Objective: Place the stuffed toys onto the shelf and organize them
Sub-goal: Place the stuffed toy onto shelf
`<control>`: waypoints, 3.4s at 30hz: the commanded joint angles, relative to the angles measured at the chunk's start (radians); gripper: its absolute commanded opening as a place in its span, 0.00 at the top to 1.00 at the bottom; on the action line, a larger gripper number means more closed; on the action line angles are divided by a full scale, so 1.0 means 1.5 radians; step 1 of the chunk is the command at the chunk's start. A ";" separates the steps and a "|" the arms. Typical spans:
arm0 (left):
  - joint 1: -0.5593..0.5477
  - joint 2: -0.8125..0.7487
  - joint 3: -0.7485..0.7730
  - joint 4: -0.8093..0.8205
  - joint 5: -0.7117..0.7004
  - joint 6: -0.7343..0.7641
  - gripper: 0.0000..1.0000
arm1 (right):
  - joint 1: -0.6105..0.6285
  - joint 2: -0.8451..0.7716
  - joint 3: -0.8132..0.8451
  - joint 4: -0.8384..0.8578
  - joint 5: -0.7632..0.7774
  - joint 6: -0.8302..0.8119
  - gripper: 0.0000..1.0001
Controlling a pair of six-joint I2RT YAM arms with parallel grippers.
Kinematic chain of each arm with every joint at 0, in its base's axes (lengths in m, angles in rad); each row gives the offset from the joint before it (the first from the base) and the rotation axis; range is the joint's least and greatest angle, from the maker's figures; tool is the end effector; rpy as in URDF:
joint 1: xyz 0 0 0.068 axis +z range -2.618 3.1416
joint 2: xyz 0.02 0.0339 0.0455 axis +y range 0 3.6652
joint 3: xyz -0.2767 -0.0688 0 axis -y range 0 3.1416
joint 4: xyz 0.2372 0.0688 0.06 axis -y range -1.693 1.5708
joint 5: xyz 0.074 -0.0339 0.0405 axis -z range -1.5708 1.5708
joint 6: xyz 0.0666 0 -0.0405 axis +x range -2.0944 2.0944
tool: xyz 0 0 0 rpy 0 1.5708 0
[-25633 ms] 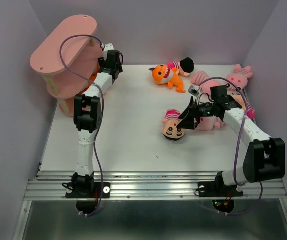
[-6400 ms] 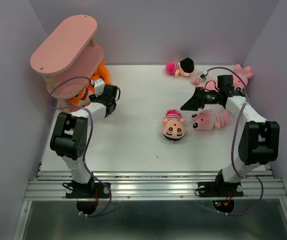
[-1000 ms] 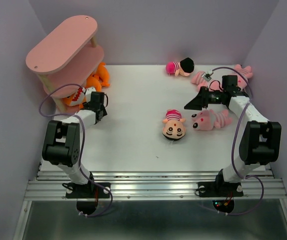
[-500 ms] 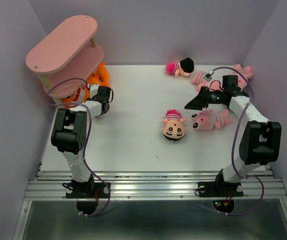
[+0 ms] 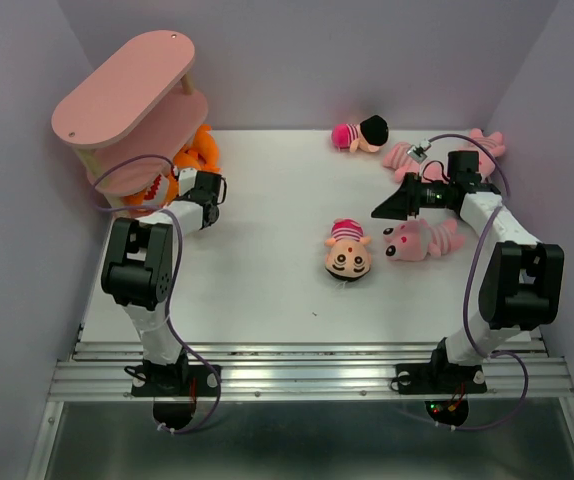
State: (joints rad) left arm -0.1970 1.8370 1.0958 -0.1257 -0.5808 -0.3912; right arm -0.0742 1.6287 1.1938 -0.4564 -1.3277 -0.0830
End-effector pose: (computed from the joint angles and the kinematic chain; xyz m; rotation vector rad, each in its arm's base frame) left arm 0.3918 -0.0409 0.1657 -0.4704 2.2466 0.4097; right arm 0.3369 0.0398 0.2742 -0.5517 1.9617 1.4773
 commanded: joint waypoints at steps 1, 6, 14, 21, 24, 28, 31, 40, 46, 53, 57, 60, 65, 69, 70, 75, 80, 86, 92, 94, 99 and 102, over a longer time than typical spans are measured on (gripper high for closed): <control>-0.002 -0.081 0.006 0.017 -0.054 0.028 0.92 | -0.006 -0.017 0.008 0.002 -0.022 -0.012 0.00; 0.002 -0.112 0.000 0.039 -0.068 0.047 0.92 | -0.006 -0.018 0.008 0.002 -0.022 -0.012 0.00; 0.018 -0.116 -0.002 0.041 -0.066 0.037 0.92 | -0.012 -0.020 0.008 0.000 -0.024 -0.013 0.00; 0.027 -0.142 -0.041 0.070 -0.035 0.025 0.93 | -0.012 -0.020 0.008 0.000 -0.026 -0.013 0.00; 0.035 -0.163 -0.070 0.094 -0.006 0.025 0.93 | -0.012 -0.020 0.009 -0.001 -0.027 -0.013 0.00; 0.038 -0.165 -0.084 0.121 0.094 0.058 0.95 | -0.012 -0.020 0.009 -0.001 -0.030 -0.013 0.00; 0.038 -0.166 -0.085 0.134 0.134 0.068 0.96 | -0.012 -0.020 0.009 -0.001 -0.030 -0.014 0.00; 0.036 -0.196 -0.085 0.149 0.203 0.055 0.97 | -0.012 -0.020 0.009 -0.003 -0.030 -0.015 0.00; 0.036 -0.195 -0.092 0.166 0.233 0.066 0.98 | -0.012 -0.020 0.009 -0.004 -0.030 -0.015 0.00; 0.046 -0.224 -0.120 0.165 0.210 0.073 0.99 | -0.018 -0.023 0.009 -0.004 -0.032 -0.015 0.00; 0.078 -0.255 -0.151 0.156 0.216 0.054 1.00 | -0.018 -0.022 0.010 -0.005 -0.034 -0.016 0.00; 0.101 -0.280 -0.177 0.164 0.222 0.037 1.00 | -0.018 -0.022 0.010 -0.006 -0.035 -0.016 0.00; 0.126 -0.294 -0.197 0.173 0.234 0.019 1.00 | -0.018 -0.023 0.010 -0.006 -0.035 -0.016 0.00; 0.152 -0.285 -0.188 0.173 0.234 0.022 1.00 | -0.018 -0.023 0.009 -0.006 -0.034 -0.016 0.00; 0.154 -0.277 -0.184 0.172 0.235 0.022 1.00 | -0.018 -0.023 0.009 -0.006 -0.034 -0.016 0.00; 0.167 -0.251 -0.164 0.165 0.224 0.026 0.99 | -0.018 -0.023 0.009 -0.006 -0.033 -0.017 0.00; 0.175 -0.232 -0.150 0.157 0.217 0.027 0.99 | -0.018 -0.022 0.009 -0.006 -0.033 -0.017 0.00; 0.182 -0.208 -0.141 0.147 0.211 0.019 0.95 | -0.018 -0.021 0.010 -0.006 -0.033 -0.018 0.00; 0.188 -0.196 -0.139 0.149 0.228 0.013 0.69 | -0.018 -0.020 0.011 -0.008 -0.034 -0.020 0.00; 0.191 -0.198 -0.138 0.150 0.235 0.014 0.61 | -0.018 -0.020 0.011 -0.009 -0.034 -0.021 0.00; 0.192 -0.219 -0.150 0.160 0.256 0.017 0.45 | -0.018 -0.019 0.012 -0.013 -0.035 -0.024 0.00; 0.192 -0.249 -0.162 0.170 0.270 0.023 0.37 | -0.018 -0.018 0.012 -0.014 -0.035 -0.025 0.00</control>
State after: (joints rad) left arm 0.0864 1.5425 0.8509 0.0895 -0.2035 -0.3679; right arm -0.0925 1.6287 1.1938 -0.4706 -1.3464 -0.1013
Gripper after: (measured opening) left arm 0.598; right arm 0.998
